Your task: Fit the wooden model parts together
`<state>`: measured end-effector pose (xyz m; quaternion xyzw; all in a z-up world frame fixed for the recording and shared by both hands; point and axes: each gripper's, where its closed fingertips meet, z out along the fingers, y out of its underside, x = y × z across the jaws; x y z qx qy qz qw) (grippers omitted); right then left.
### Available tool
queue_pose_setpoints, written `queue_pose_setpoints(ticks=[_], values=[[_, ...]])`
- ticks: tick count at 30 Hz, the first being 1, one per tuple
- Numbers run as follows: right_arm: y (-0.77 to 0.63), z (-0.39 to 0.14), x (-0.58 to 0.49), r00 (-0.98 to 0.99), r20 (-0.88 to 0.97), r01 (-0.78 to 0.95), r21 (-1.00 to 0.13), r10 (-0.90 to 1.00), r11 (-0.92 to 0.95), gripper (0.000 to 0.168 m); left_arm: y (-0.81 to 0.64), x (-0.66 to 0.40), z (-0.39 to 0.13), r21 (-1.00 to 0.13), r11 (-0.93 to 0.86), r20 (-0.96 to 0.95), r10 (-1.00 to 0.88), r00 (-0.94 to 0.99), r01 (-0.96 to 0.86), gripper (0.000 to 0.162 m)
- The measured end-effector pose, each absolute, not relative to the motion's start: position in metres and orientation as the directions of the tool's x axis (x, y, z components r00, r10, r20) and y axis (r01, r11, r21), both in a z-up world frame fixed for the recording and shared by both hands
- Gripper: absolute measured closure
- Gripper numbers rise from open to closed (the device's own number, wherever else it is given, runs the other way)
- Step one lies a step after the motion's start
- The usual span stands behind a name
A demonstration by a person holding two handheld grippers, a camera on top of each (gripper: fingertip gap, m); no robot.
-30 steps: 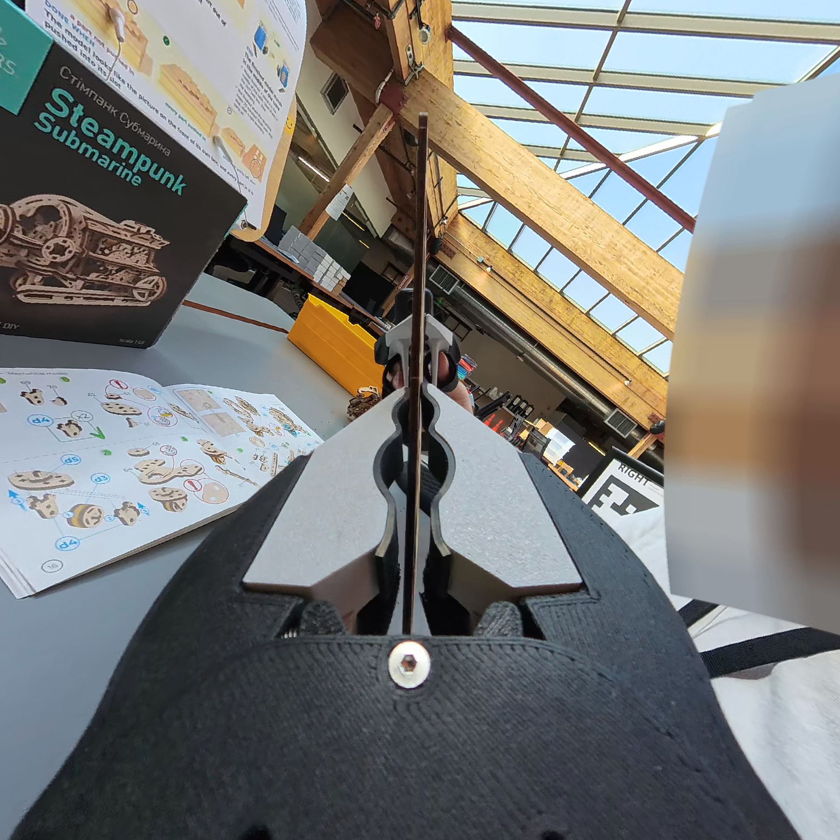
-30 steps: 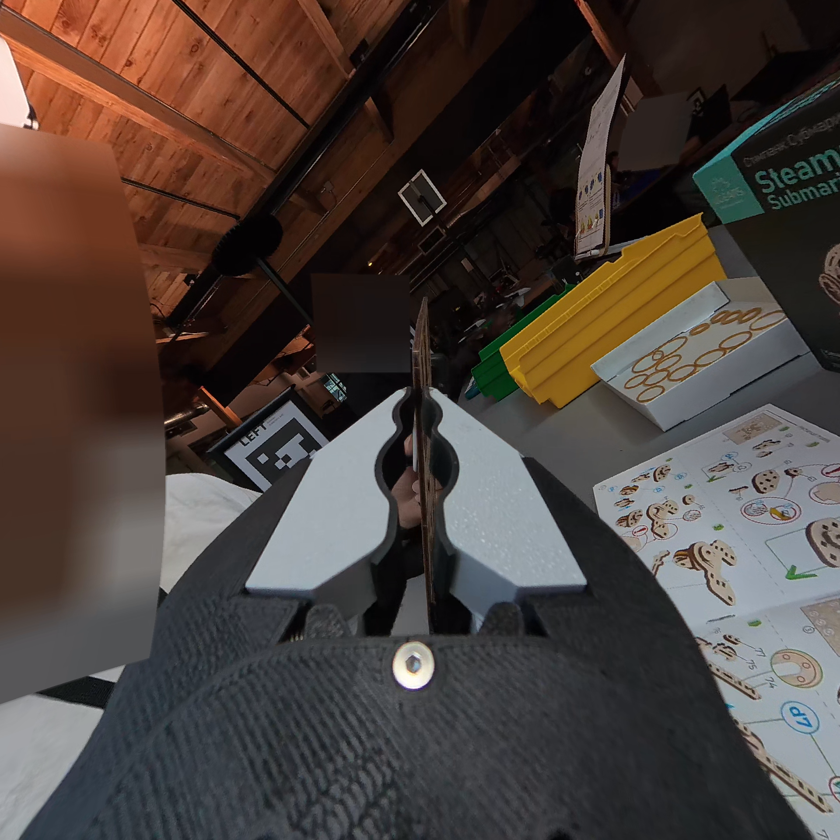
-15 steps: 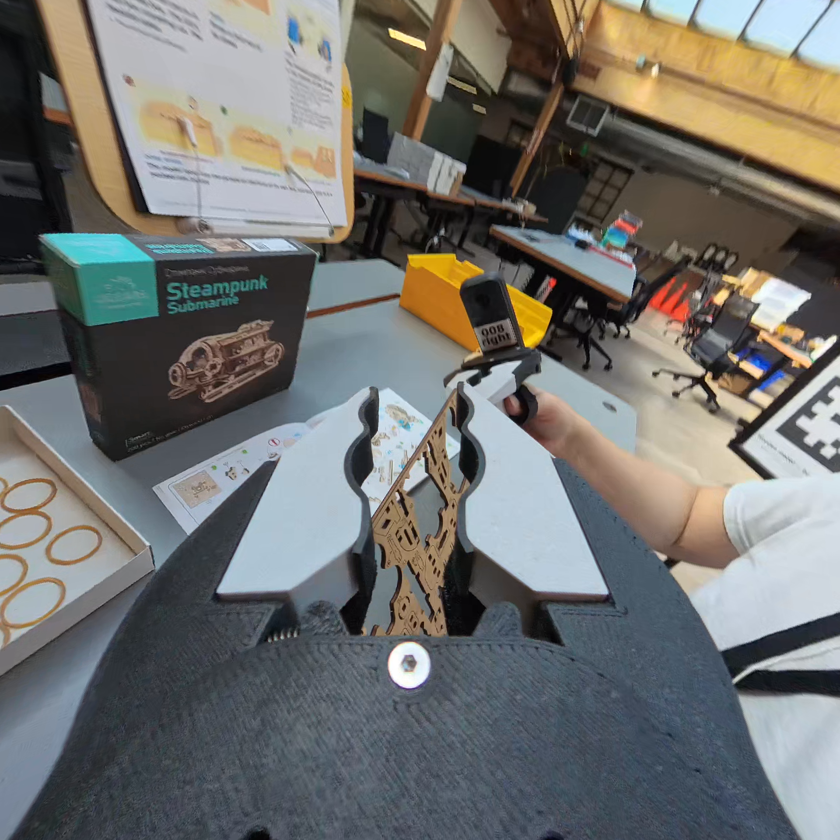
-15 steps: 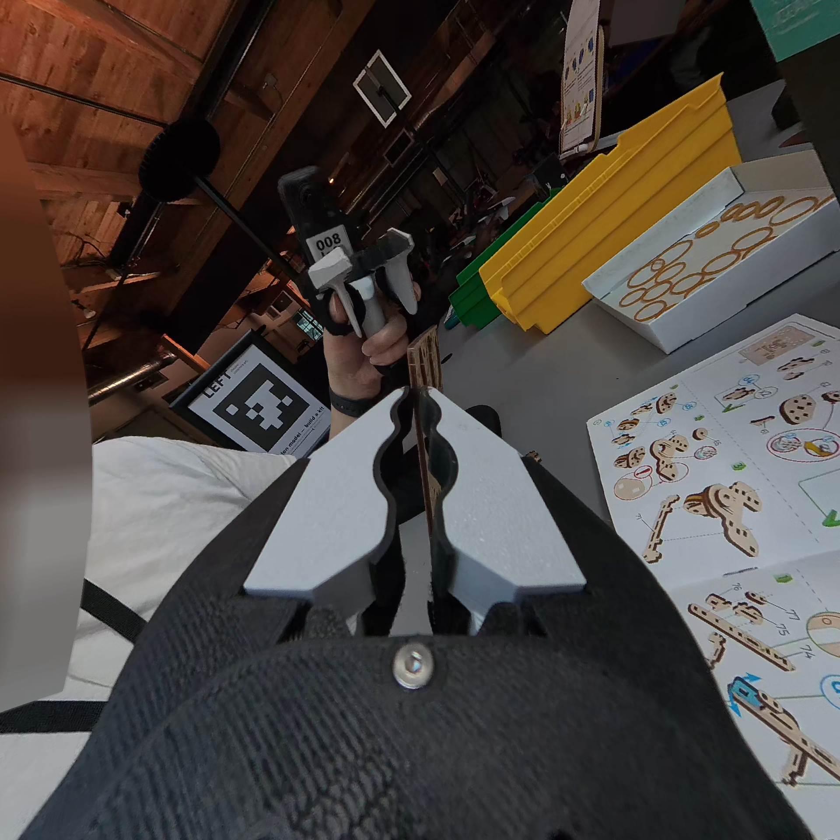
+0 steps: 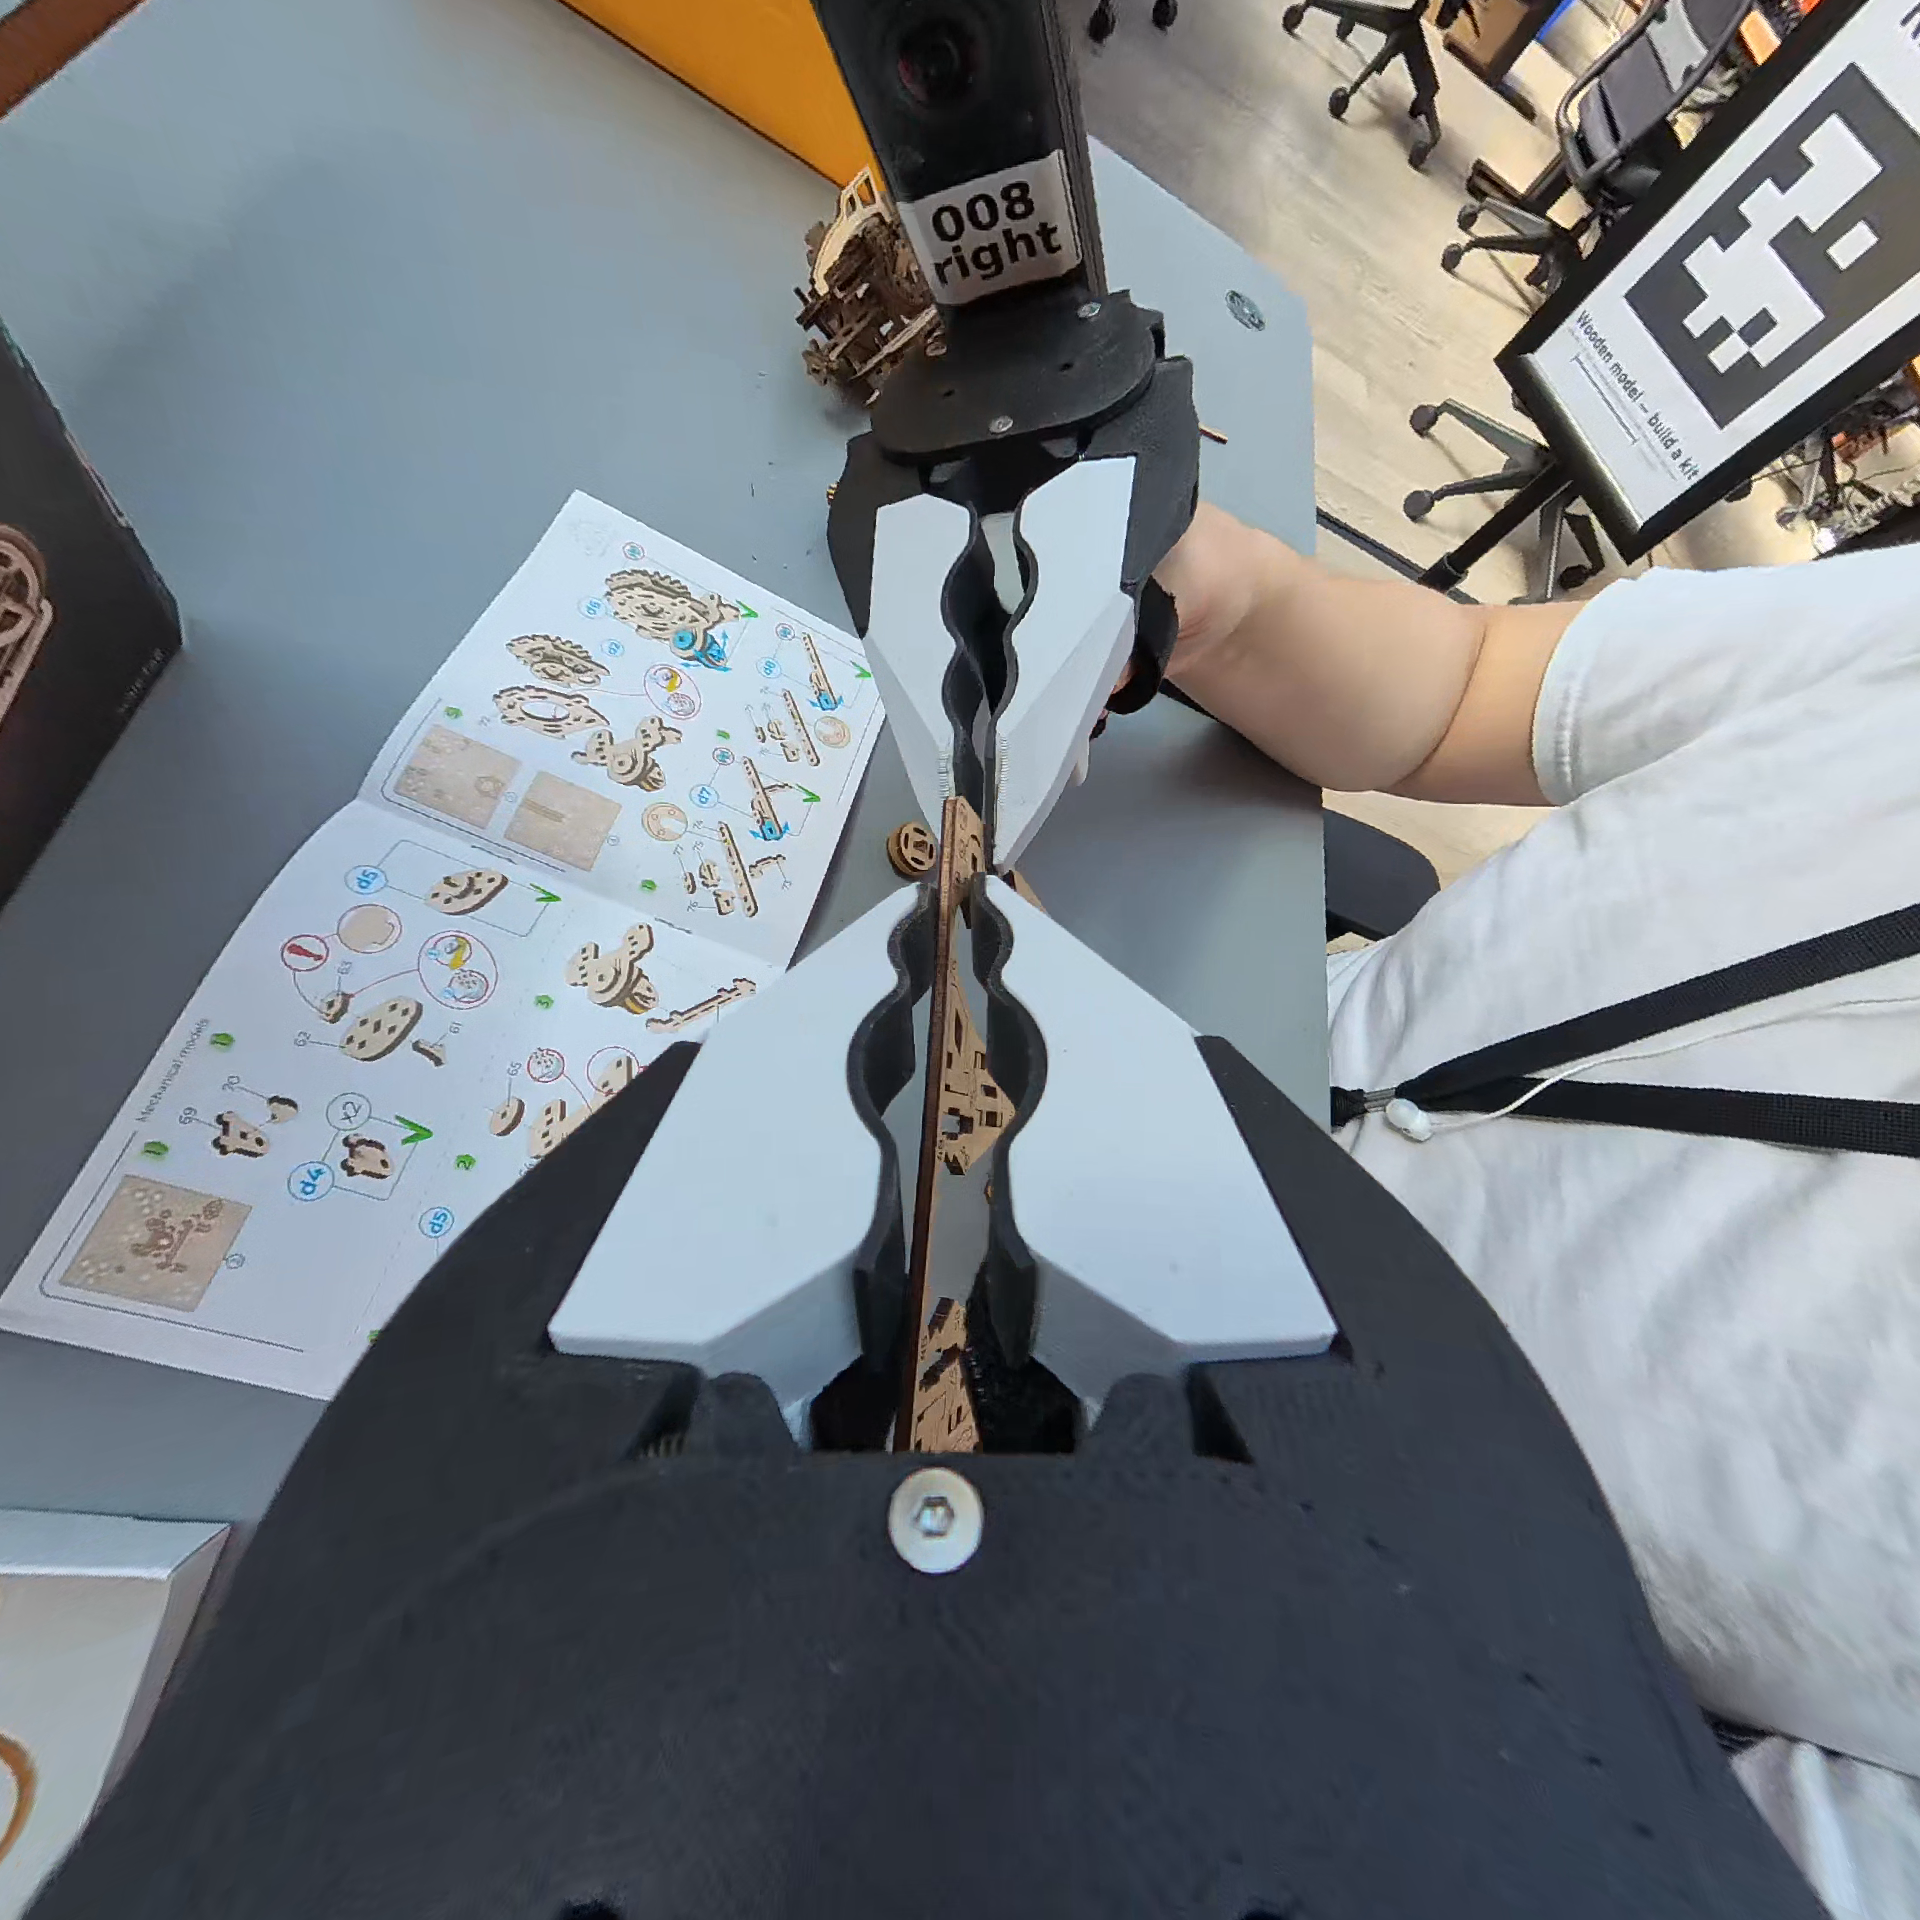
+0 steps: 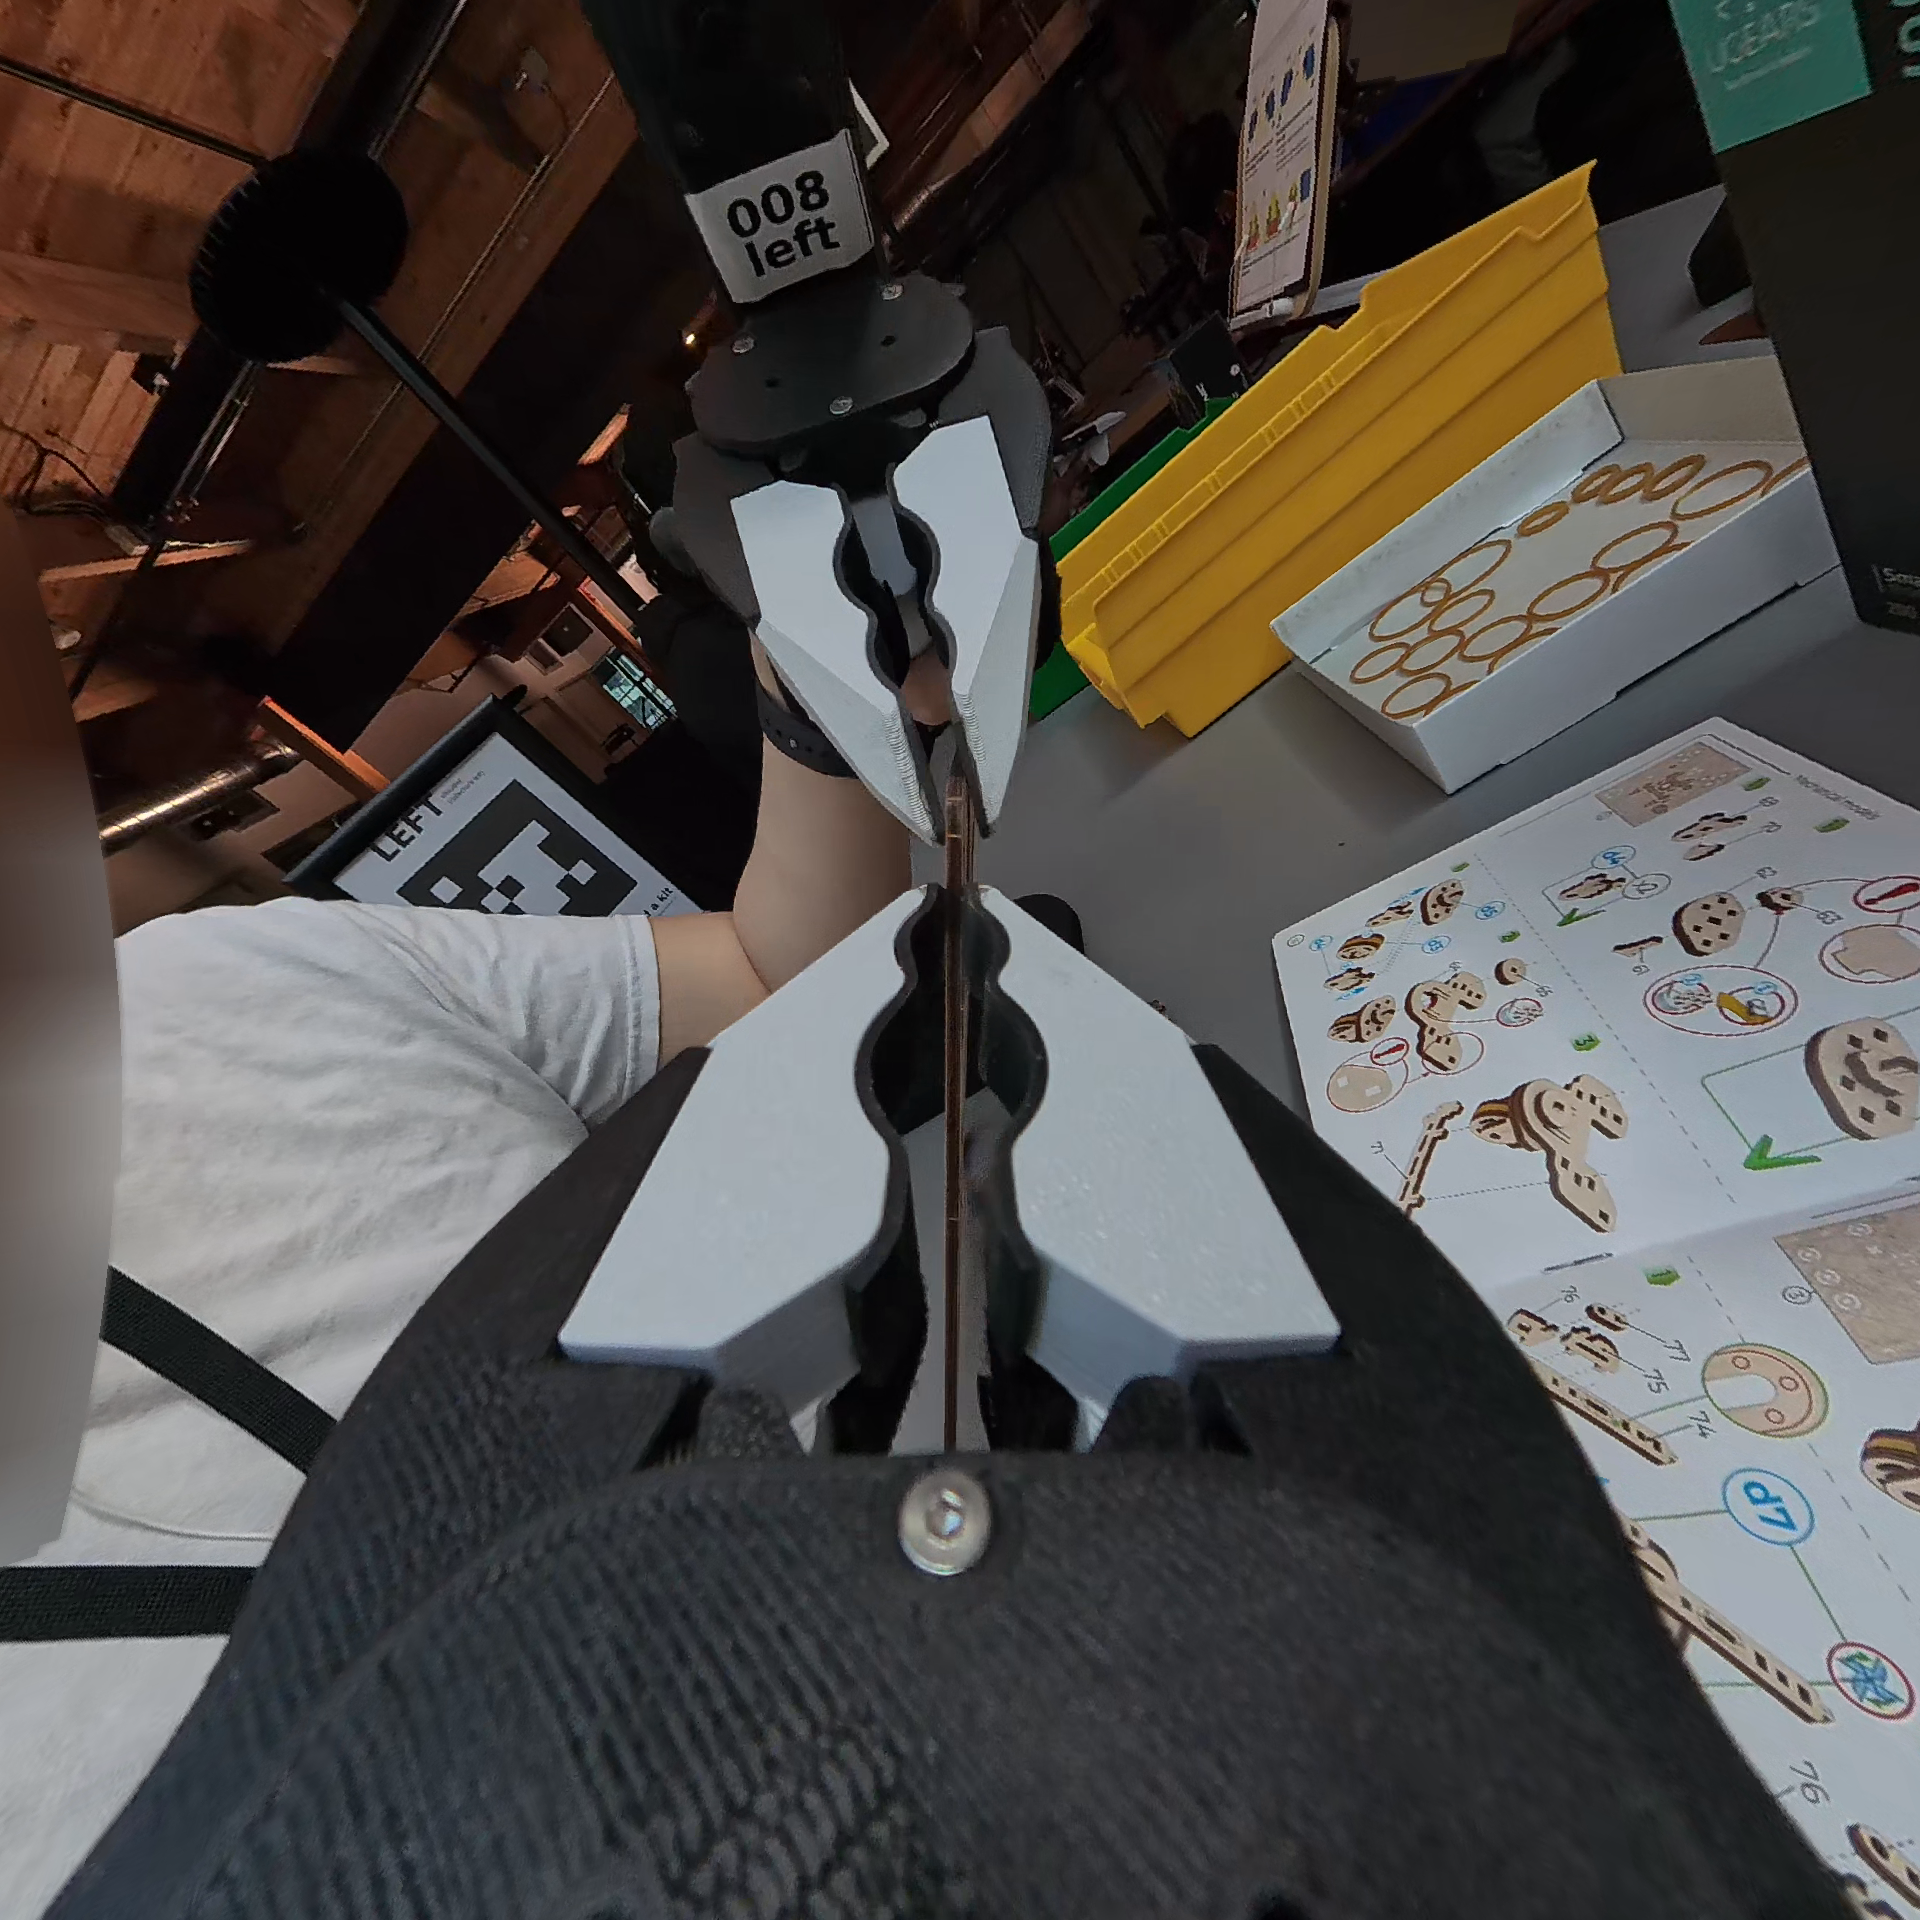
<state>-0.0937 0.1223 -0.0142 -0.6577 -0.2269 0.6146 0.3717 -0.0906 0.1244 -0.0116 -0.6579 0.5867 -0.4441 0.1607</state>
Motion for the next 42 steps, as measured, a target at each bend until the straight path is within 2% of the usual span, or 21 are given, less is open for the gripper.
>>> queue_pose_setpoints(ticks=[7,10,20,30,34,37,42], values=[[0.12,-0.016,-0.104,0.143,-0.624,-0.143,-0.781,0.768,-0.608,0.165,0.122,-0.101,-0.014,-0.762,-0.31,0.445,-0.889,-0.112,-0.569,0.159],[0.123,-0.009,-0.102,0.182,-0.587,-0.173,-0.809,0.789,-0.562,0.158,0.123,-0.1,-0.014,-0.762,-0.301,0.429,-0.898,-0.098,-0.573,0.159],[0.125,-0.021,-0.102,0.293,-0.534,-0.082,-0.841,0.793,-0.535,0.163,0.118,-0.094,-0.026,-0.734,-0.276,0.408,-0.91,-0.078,-0.62,0.159],[0.122,-0.025,-0.101,0.285,-0.54,-0.044,-0.833,0.792,-0.552,0.163,0.116,-0.093,-0.028,-0.73,-0.275,0.415,-0.906,-0.085,-0.626,0.159],[0.114,-0.017,-0.103,0.236,-0.542,-0.037,-0.834,0.807,-0.55,0.165,0.109,-0.095,-0.02,-0.725,-0.314,0.476,-0.871,-0.118,-0.613,0.161],[0.116,-0.021,-0.102,0.298,-0.476,0.012,-0.865,0.827,-0.502,0.164,0.11,-0.094,-0.022,-0.715,-0.333,0.483,-0.871,-0.091,-0.615,0.161],[0.12,-0.032,-0.099,0.349,-0.464,0.043,-0.86,0.814,-0.509,0.164,0.113,-0.092,-0.031,-0.695,-0.347,0.471,-0.881,-0.034,-0.63,0.161]])
